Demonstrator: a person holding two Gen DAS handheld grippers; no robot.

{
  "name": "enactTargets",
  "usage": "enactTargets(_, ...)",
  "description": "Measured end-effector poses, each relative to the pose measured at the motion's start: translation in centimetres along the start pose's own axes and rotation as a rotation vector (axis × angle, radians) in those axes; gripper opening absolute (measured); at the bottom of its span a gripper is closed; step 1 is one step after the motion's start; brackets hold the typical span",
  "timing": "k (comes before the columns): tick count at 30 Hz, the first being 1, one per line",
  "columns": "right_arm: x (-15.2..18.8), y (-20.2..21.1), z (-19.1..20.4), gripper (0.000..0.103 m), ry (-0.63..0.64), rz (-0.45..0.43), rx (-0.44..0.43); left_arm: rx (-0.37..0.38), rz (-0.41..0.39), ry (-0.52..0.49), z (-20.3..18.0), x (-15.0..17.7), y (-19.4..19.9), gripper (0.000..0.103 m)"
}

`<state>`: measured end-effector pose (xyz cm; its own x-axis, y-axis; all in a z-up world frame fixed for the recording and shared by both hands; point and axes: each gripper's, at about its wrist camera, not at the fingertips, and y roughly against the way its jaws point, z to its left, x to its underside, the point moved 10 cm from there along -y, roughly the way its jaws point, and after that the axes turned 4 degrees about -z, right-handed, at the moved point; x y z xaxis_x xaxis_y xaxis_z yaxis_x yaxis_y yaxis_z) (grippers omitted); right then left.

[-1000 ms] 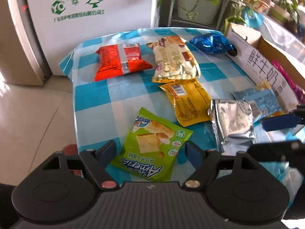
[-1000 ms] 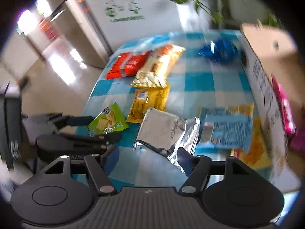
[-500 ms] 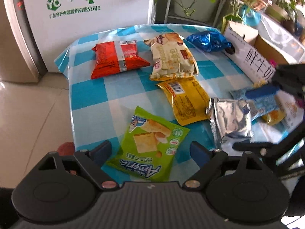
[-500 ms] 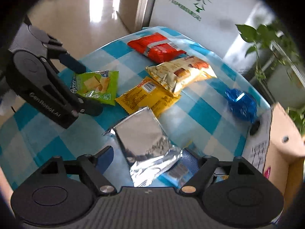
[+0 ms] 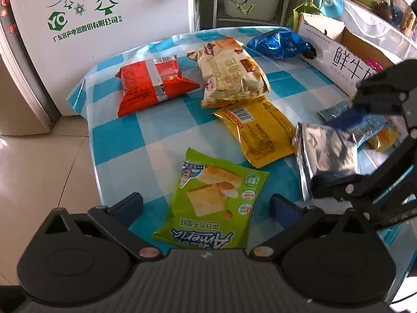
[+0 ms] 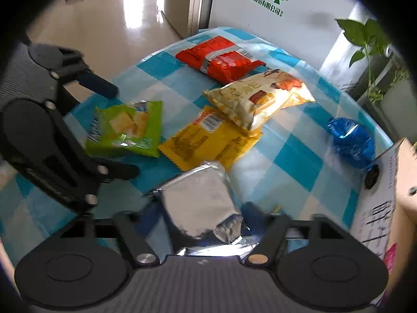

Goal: Organize snacks

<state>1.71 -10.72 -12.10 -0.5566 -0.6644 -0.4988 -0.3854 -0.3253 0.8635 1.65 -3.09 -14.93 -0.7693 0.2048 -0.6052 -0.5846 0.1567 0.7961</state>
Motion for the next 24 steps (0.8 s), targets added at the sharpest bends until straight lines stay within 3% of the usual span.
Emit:
enactTargets(3,0.5,0.0,-0.1,0.07,-0.061,0.011,0.009,0.005,0.0,0.005,0.0,0.0,0.0,0.103)
enactTargets(9,2.1,1.1,-1.0,0.069,-0.318,0.051,0.09,-0.005,-0.015,0.023,0.1,0.1,0.0,0.103)
enactTargets(18,5.1,3.6,-1.9,0.069,-0.653,-0.007,0.188,-0.016,-0.026,0.015,-0.1,0.0,0.1,0.102)
enactTargets(21,6.0,3.4,-2.2,0.069,-0.709,0.009,0.212,-0.007,-0.033,0.013,-0.5,-0.2,0.4,0.094)
enactTargets(23,6.3,3.1,-2.2,0.07,-0.717,0.014,0.204,0.002,-0.045,-0.009,-1.1,-0.2,0.8,0.079)
enactTargets(24,6.3,3.1,-2.2,0.07,-0.723,0.01,0.204,0.001,-0.049,-0.016,-1.3,-0.3,1.0,0.077)
